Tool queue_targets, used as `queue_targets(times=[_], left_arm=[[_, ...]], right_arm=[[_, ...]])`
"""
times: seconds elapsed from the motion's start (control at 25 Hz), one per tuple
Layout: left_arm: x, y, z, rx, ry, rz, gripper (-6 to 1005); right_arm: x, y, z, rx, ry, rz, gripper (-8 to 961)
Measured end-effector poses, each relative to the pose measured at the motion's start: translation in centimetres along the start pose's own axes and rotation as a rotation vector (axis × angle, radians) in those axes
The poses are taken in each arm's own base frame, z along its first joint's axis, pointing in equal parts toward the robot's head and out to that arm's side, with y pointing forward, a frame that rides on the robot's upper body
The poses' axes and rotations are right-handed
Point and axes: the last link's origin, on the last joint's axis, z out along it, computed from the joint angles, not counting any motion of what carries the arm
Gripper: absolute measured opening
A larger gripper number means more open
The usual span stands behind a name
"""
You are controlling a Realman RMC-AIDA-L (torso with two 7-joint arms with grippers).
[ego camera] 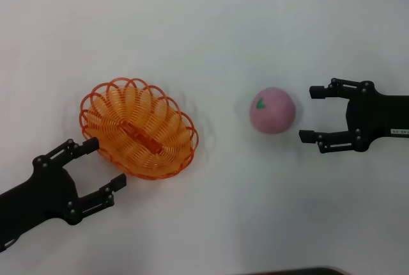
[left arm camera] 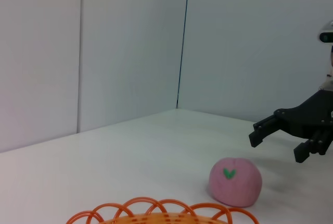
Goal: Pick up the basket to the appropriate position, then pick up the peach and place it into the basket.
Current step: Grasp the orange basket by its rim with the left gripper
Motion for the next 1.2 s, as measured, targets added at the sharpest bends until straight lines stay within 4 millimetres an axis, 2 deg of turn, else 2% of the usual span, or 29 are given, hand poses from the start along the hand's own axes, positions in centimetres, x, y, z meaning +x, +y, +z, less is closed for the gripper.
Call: queue_targets(times=[0.64,0.88,1.2], left_arm=[[0.1,-0.1,0.0,0.010,0.009,-0.040,814],[1.4,-1.3,-0.3,-0.007,0.012,-0.266,813],[3.5,-4.0,-0.8,-0.027,-0.034,-0.572,812]], right_arm=[[0.0,0.0,0.0,0.000,-0.001,0.001,924],[0.0,0.1,0.0,0.000,-0.001,0.002,925],[0.0,0.0,0.1,-0.001,-0.001,0.007,924]])
